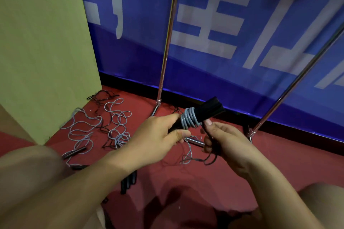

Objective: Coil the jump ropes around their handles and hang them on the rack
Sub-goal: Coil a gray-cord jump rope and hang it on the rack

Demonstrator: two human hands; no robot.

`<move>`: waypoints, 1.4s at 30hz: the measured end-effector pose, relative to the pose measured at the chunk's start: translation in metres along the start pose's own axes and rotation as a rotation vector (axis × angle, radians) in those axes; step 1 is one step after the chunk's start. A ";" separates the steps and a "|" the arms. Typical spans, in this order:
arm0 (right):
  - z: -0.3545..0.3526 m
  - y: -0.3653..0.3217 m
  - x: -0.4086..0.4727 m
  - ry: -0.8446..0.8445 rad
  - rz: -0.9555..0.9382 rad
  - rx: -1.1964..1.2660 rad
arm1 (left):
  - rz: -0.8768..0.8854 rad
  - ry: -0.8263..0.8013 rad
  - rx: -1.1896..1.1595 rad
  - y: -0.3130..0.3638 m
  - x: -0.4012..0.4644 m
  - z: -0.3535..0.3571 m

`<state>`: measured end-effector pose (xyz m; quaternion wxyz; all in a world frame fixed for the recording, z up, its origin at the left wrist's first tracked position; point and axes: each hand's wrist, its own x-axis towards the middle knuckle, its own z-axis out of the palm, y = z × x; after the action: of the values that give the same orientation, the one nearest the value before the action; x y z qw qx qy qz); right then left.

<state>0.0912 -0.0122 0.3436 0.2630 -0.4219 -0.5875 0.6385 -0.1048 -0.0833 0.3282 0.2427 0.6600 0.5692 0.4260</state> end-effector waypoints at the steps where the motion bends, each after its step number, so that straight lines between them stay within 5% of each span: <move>1: 0.000 0.000 -0.001 -0.002 -0.019 -0.008 | -0.030 0.016 -0.014 -0.001 0.001 0.000; 9: -0.003 0.014 -0.002 -0.103 -0.209 -0.450 | -0.225 0.182 0.089 -0.010 0.013 -0.009; 24: 0.002 0.017 -0.005 -0.022 -0.321 -0.571 | -0.416 0.139 0.375 -0.028 0.021 -0.008; 42: 0.002 0.007 -0.012 0.075 -0.404 -0.539 | -0.356 -0.420 0.283 -0.017 0.014 0.008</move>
<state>0.0967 -0.0247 0.3392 0.2846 -0.3746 -0.7968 0.3792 -0.1080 -0.0644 0.3141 0.3317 0.6509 0.6668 0.1474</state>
